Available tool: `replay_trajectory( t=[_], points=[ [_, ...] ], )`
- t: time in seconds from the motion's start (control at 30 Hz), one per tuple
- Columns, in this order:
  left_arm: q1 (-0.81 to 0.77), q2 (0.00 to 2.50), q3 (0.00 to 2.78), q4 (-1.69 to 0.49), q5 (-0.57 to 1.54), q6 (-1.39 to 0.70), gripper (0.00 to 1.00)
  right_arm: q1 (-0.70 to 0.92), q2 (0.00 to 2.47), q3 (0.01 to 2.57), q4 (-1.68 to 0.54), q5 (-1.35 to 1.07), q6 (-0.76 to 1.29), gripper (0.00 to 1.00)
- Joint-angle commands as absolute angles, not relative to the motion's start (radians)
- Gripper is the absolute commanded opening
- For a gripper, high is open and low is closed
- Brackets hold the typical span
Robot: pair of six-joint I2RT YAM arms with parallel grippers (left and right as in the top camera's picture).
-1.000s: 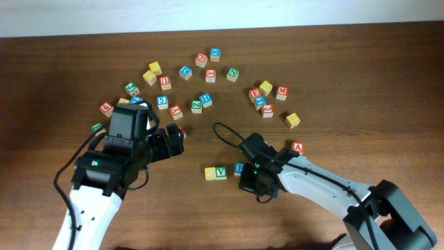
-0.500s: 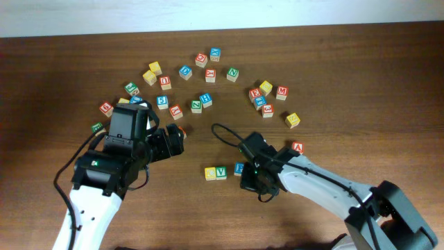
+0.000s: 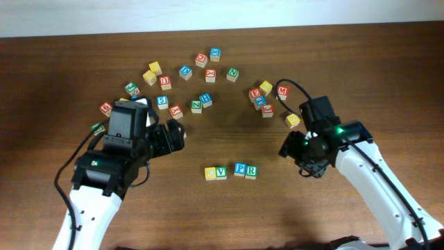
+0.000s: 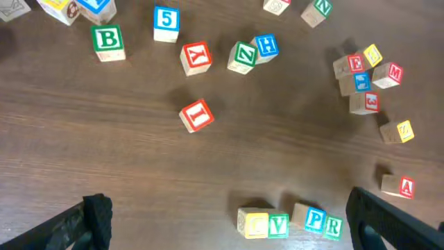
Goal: Spell out CVPR
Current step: 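Bring both grippers down to the left and right ends of the row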
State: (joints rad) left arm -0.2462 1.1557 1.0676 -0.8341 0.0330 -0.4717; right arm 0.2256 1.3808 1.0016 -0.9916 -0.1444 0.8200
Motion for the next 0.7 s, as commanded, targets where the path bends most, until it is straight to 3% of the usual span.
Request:
replay_trajectory(
  t=[0.0,0.2,0.23,0.27,0.3,0.37,0.43,0.47,0.5,0.6,0.63,0.67],
  points=[
    [-0.244,1.187,1.068,-0.860,0.030,-0.416,0.99,0.220,1.381,1.016,-0.988,-0.121,0.815,0.89],
    [-0.241,1.407,1.068,-0.956,0.028,-0.413,0.99,0.223,1.381,0.990,-1.007,-0.119,0.710,0.95],
    [-0.238,1.445,1.068,-0.960,0.030,-0.413,0.99,0.223,1.381,0.963,-1.003,-0.119,0.710,0.84],
    [-0.238,1.475,1.068,-0.981,0.038,-0.413,0.94,0.223,1.381,0.940,-0.991,-0.120,0.710,0.68],
    [-0.240,1.499,1.068,-1.009,0.067,-0.413,0.76,0.223,1.383,0.917,-0.968,-0.126,0.710,0.57],
    [-0.249,1.563,1.053,-1.014,0.079,-0.413,0.30,0.223,1.383,0.877,-0.907,-0.170,0.710,0.39],
    [-0.249,1.609,1.042,-0.996,0.097,-0.413,0.06,0.234,1.391,0.866,-0.876,-0.191,0.710,0.26],
    [-0.249,1.666,1.039,-1.000,0.142,-0.413,0.00,0.273,1.427,0.866,-0.850,-0.191,0.711,0.18],
    [-0.256,1.695,1.034,-0.997,0.178,-0.413,0.00,0.296,1.457,0.866,-0.835,-0.191,0.714,0.14],
    [-0.307,1.745,1.033,-0.996,0.179,-0.413,0.00,0.314,1.546,0.866,-0.801,-0.225,0.714,0.11],
    [-0.332,1.749,1.033,-0.988,0.176,-0.413,0.00,0.314,1.547,0.866,-0.787,-0.237,0.714,0.18],
    [-0.342,1.749,1.033,-0.979,0.175,-0.413,0.00,0.314,1.547,0.868,-0.787,-0.237,0.714,0.18]
  ],
)
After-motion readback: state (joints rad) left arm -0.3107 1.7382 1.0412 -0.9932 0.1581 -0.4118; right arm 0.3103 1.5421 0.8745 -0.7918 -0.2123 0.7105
